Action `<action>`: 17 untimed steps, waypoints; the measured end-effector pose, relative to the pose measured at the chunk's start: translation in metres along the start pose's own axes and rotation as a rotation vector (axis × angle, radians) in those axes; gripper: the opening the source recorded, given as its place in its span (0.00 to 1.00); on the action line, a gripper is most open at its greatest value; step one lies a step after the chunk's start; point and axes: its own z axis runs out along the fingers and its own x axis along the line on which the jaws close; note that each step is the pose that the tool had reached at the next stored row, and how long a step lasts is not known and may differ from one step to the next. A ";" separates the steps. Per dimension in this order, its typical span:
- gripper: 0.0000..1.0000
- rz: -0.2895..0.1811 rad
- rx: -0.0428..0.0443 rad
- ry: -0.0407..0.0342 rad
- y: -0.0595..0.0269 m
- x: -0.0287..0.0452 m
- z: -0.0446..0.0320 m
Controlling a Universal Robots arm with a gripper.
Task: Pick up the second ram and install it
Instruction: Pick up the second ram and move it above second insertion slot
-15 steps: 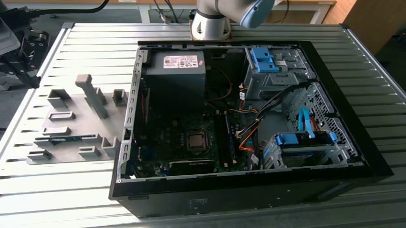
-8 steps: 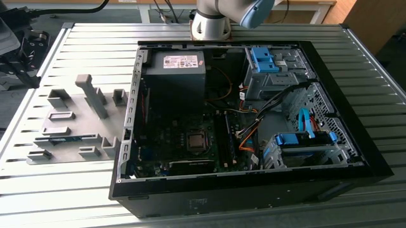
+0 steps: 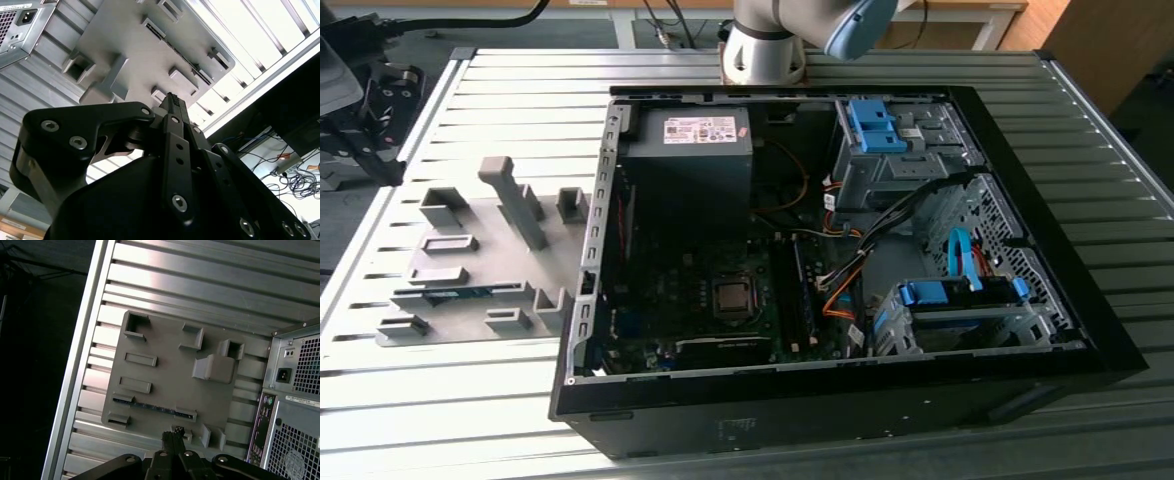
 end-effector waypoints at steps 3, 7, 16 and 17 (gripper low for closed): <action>0.11 -0.010 0.0001 0.0003 0.0000 0.0001 0.0000; 0.11 -0.027 0.0004 0.0010 0.0000 0.0001 0.0000; 0.11 -0.071 0.0010 0.0026 0.0001 0.0004 0.0000; 0.11 -0.076 0.0011 0.0028 0.0001 0.0004 0.0000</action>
